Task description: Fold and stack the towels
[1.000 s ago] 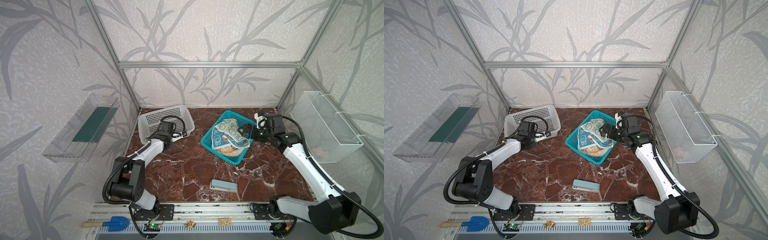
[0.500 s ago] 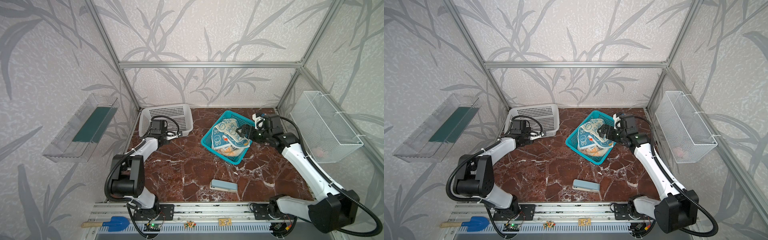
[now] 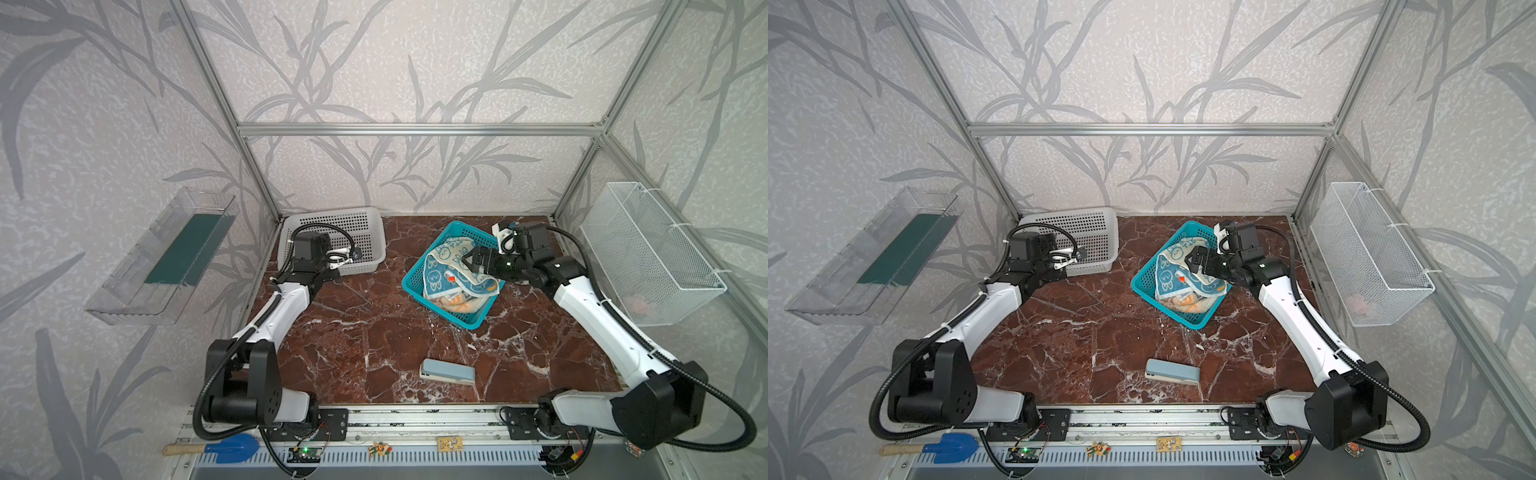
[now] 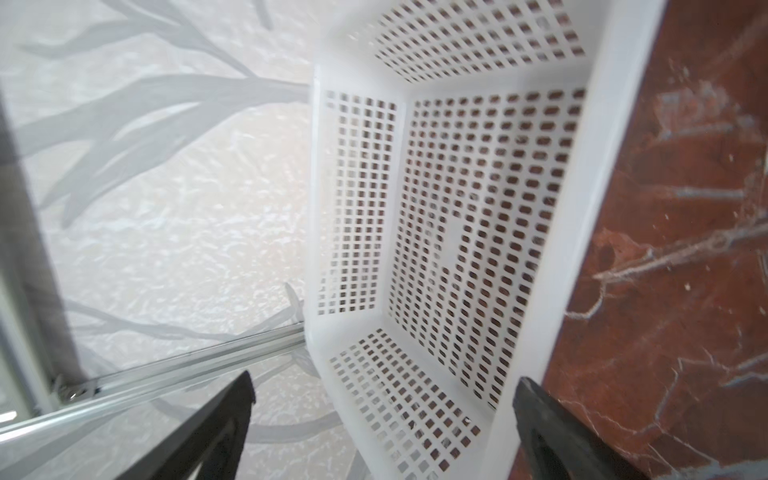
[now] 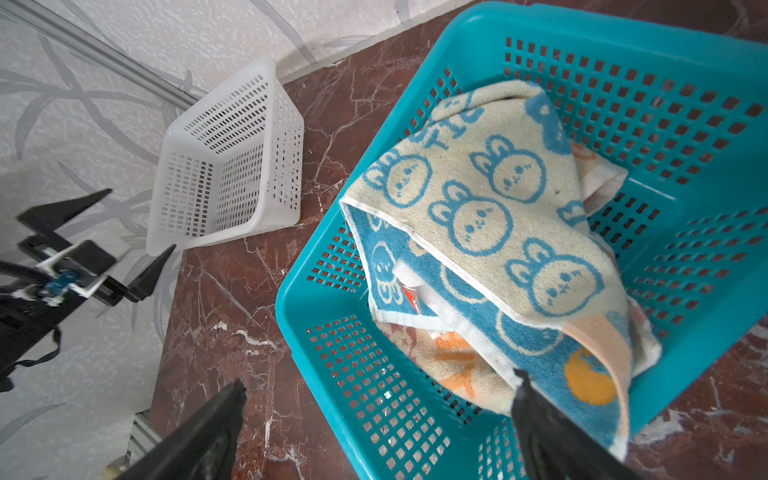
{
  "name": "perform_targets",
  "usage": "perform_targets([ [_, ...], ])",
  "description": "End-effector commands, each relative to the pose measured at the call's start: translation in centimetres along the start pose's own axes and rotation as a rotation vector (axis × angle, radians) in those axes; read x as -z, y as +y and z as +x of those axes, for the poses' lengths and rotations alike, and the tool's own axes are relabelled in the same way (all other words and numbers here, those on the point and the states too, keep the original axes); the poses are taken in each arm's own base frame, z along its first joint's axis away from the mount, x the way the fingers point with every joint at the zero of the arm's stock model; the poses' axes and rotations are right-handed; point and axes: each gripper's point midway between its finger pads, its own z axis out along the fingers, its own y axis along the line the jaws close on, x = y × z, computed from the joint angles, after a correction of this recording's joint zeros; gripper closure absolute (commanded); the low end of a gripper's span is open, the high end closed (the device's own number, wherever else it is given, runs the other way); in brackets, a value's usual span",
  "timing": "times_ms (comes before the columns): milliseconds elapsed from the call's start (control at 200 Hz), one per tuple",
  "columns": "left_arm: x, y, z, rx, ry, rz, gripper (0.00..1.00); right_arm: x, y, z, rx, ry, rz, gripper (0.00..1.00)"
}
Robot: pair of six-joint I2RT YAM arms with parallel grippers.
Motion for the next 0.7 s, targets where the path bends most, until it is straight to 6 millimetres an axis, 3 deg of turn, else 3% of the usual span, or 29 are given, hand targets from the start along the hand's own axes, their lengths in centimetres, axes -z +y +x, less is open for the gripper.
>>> perform_targets([
  [0,2.7,2.2,-2.9,0.191,-0.114,-0.065,0.01,-0.7,1.8,-0.7,0.079,0.004,0.035,0.01],
  [130,5.2,3.4,-5.8,0.402,-0.147,-0.112,0.01,-3.5,5.0,-1.4,0.156,0.026,0.043,0.01],
  [245,7.5,4.7,-7.6,0.765,-0.135,-0.133,0.01,-6.9,7.2,-2.1,0.184,0.047,0.048,0.01],
  [300,8.4,5.0,-7.2,0.975,-0.100,-0.124,0.01,-9.8,7.9,-2.0,0.194,0.074,0.053,0.01],
  [400,9.6,3.8,-5.0,1.232,0.050,-0.110,0.01,-13.4,9.5,-2.0,0.207,0.105,0.043,0.00],
  [510,11.1,1.7,-3.2,1.336,0.161,-0.089,0.01,-17.1,10.7,-1.9,0.186,0.147,0.033,0.05],
  [695,13.2,-1.4,-3.6,1.509,0.141,0.042,0.01,-22.3,13.4,-1.1,0.207,0.184,0.027,0.15],
])
